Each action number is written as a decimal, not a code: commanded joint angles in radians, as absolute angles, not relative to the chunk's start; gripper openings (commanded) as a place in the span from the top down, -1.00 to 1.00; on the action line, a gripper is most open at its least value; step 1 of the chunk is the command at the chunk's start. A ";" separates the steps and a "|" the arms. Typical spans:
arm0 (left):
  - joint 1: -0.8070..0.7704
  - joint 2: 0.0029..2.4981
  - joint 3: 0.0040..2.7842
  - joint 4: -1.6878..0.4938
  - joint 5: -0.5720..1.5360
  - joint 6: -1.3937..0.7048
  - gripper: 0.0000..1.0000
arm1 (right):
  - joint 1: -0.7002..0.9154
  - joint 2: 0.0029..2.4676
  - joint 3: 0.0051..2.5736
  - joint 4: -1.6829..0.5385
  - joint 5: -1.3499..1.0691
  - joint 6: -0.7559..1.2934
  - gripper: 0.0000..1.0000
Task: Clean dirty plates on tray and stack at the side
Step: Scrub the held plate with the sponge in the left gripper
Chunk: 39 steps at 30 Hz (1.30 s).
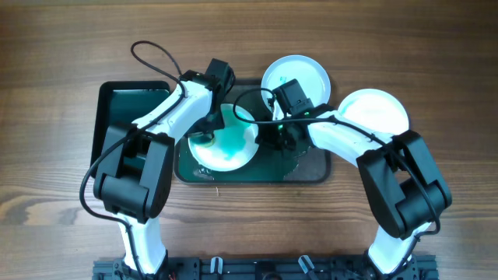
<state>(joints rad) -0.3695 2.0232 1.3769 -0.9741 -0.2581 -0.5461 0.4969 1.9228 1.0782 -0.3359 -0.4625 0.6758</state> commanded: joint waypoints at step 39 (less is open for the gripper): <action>-0.274 2.048 1.602 -1.209 -0.141 -0.464 0.92 | 0.491 1.929 1.096 -0.357 -0.439 0.681 0.91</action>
<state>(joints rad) -0.3004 2.0396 1.5070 -1.1656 -0.2031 -0.4992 0.5030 1.9244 1.0782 -0.3359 -0.4778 0.6765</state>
